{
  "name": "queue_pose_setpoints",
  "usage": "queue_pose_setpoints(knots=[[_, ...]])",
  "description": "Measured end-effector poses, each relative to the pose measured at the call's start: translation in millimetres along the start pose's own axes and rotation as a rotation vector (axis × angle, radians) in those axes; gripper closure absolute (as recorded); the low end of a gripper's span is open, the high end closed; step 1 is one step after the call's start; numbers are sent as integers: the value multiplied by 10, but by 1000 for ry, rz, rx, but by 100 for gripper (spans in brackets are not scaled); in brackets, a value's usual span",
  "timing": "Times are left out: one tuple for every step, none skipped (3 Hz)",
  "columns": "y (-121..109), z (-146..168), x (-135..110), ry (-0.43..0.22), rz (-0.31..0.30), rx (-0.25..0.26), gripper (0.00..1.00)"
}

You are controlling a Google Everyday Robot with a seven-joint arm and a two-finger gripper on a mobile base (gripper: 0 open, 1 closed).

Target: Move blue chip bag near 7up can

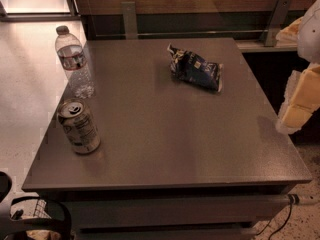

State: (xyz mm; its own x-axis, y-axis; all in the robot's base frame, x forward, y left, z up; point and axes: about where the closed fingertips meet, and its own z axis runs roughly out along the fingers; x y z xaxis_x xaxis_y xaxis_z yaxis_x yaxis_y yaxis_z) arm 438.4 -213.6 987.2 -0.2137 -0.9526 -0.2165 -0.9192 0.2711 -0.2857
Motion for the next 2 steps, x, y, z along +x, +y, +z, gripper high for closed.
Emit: queue_pose_setpoints(knots=[[0,-1,0,0,0,0,0],[-247,23,-41,-36,15,32,0]])
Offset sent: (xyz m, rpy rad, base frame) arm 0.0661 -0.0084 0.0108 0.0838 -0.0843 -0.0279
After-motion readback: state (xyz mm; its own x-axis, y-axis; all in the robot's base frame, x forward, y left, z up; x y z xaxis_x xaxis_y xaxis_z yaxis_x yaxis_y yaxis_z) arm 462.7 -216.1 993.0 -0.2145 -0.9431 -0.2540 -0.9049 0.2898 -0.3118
